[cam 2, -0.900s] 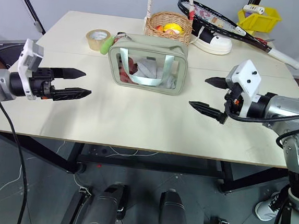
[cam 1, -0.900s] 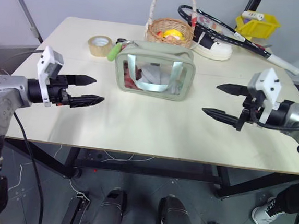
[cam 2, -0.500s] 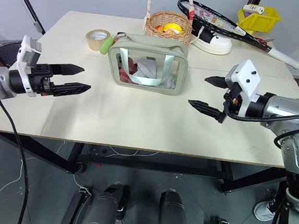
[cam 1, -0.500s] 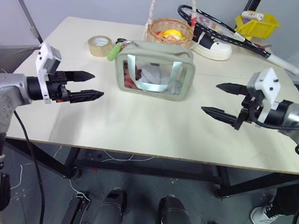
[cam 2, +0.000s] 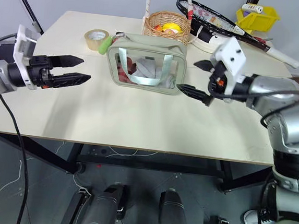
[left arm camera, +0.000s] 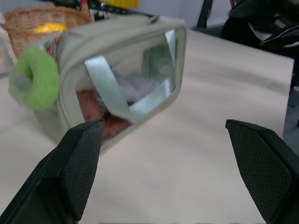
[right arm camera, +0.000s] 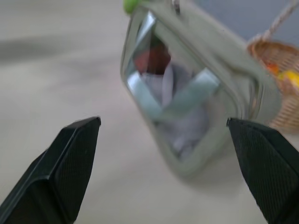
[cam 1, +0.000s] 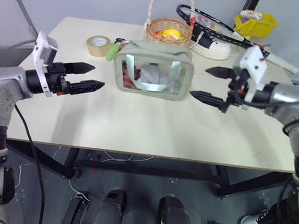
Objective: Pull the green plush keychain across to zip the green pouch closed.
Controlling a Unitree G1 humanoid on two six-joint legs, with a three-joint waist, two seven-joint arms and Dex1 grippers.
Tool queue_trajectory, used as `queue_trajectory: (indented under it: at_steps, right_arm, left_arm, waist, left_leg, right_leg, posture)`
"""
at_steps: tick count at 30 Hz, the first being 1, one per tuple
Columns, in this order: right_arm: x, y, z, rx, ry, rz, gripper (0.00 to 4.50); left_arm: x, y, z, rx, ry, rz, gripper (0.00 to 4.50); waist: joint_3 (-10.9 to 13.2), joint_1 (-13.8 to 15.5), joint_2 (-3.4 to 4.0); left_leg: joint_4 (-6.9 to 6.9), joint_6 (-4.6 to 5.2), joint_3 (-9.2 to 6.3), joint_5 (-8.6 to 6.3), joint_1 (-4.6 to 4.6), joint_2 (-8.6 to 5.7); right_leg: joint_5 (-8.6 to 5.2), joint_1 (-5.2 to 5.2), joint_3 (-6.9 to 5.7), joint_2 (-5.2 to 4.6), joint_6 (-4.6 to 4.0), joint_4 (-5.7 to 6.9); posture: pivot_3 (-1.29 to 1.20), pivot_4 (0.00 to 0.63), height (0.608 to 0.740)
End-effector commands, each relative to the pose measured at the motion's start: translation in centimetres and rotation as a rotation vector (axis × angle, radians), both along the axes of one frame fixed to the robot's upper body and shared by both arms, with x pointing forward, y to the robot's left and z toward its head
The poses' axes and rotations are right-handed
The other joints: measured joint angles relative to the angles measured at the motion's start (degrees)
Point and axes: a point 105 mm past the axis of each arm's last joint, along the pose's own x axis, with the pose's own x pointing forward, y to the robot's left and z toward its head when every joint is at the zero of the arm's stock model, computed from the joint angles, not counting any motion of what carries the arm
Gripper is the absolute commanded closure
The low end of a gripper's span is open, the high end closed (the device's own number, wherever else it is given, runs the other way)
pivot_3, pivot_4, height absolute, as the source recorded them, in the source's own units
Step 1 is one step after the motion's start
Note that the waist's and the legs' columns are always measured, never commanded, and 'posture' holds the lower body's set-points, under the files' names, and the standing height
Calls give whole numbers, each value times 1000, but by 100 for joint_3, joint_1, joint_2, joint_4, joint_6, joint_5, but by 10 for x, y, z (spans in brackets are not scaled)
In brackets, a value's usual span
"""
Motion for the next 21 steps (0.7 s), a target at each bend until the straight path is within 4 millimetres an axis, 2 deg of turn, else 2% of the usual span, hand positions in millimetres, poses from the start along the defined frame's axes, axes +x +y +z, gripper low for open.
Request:
queue_trajectory:
  at_steps: [1,6,13,16,18,21]
  right_arm:
    - [20,22,13,-110,-75,2,0]
    - [56,70,30,-225,-123,20,0]
    - [94,102,23,-374,-135,-23,0]
    - [100,106,11,-427,-102,-24,861]
    - [103,107,5,-455,-95,-30,1854]
    - [103,112,20,-398,-115,-39,3440]
  left_arm:
    - [-5,-1,18,-57,-57,-17,82]
    - [-2,3,23,-119,-86,16,82]
    - [-4,2,22,-103,-100,21,82]
    - [-5,2,23,-103,-104,24,0]
    - [-6,2,22,-100,-107,27,0]
    - [-7,4,22,-91,-113,38,0]
  waist:
    - [0,-33,1]
    - [1,-141,2]
    - [1,-165,1]
    - [2,-170,2]
    - [1,-183,2]
    - [2,-241,2]
  left_leg:
    - [0,0,2,0,0,0]
    - [1,-1,8,1,-9,-2]
    - [1,-5,6,6,-13,-10]
    - [1,-6,5,6,-13,-16]
    - [1,-6,6,6,-13,-18]
    - [2,-7,4,7,-13,-19]
  right_leg:
    - [0,-1,1,1,0,0]
    - [1,-11,-3,12,2,5]
    - [0,-23,-4,33,8,39]
    - [0,-27,-5,36,9,44]
    - [0,-29,-5,37,10,48]
    - [-3,-32,-4,37,16,63]
  posture:
    - [0,150,644]
    - [0,150,644]
    - [0,150,644]
    - [0,150,644]
    - [0,150,644]
    - [0,150,644]
